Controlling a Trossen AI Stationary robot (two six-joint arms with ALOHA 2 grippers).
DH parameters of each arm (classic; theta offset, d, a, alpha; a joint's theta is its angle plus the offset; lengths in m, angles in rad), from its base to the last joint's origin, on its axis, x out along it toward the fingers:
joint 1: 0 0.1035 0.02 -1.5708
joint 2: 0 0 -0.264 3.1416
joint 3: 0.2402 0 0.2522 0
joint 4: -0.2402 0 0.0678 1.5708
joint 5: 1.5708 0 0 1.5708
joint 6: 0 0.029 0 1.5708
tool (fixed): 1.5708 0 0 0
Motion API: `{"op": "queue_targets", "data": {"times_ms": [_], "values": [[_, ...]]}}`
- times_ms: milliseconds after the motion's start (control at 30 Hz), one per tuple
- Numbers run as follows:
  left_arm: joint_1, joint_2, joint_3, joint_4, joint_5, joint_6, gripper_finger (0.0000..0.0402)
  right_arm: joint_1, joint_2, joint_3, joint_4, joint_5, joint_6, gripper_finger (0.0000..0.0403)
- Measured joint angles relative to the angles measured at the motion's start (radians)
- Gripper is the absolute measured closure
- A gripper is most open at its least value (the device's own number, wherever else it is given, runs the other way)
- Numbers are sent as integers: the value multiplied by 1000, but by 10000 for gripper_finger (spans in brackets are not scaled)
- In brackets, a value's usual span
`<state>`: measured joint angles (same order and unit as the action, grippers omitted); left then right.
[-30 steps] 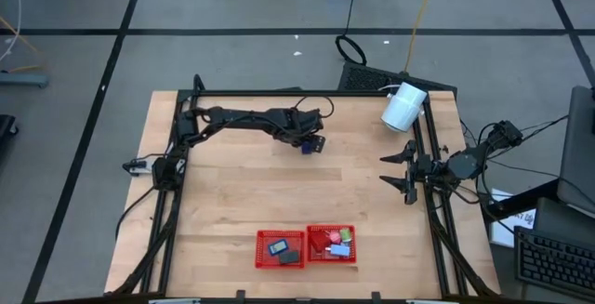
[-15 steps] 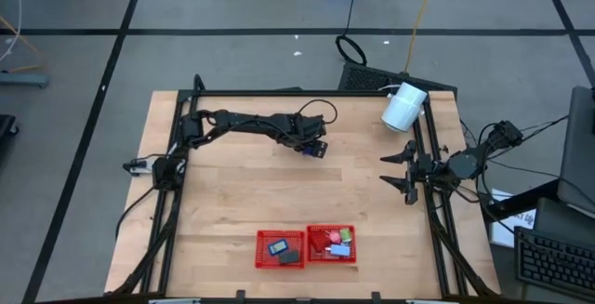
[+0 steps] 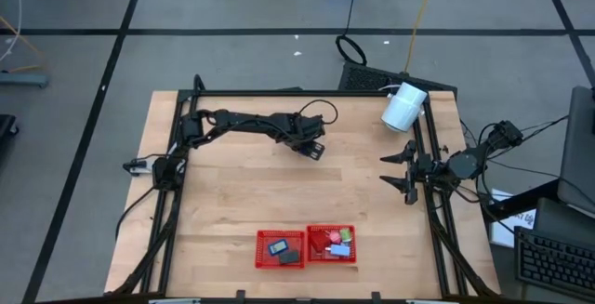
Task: Pick & Place Office items
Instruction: Put the blue digital timer into the left red bin
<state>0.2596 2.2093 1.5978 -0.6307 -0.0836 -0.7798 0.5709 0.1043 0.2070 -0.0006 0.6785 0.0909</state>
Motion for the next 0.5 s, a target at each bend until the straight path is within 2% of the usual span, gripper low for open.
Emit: {"op": "queue_targets", "data": {"times_ms": [100, 267, 367, 500], "values": [[0, 0, 0, -20, 3, 77, 243, 0, 0, 0, 0, 0, 1, 149], [-12, 0, -1, -48, -7, 288, 247, 0, 0, 0, -1, 0, 2, 149], [-25, 1, -1, -54, -43, 362, 219, 0, 0, 0, -1, 0, 2, 149], [-38, 2, -2, -56, -80, 378, 190, 0, 0, 0, -2, 0, 2, 149]]}}
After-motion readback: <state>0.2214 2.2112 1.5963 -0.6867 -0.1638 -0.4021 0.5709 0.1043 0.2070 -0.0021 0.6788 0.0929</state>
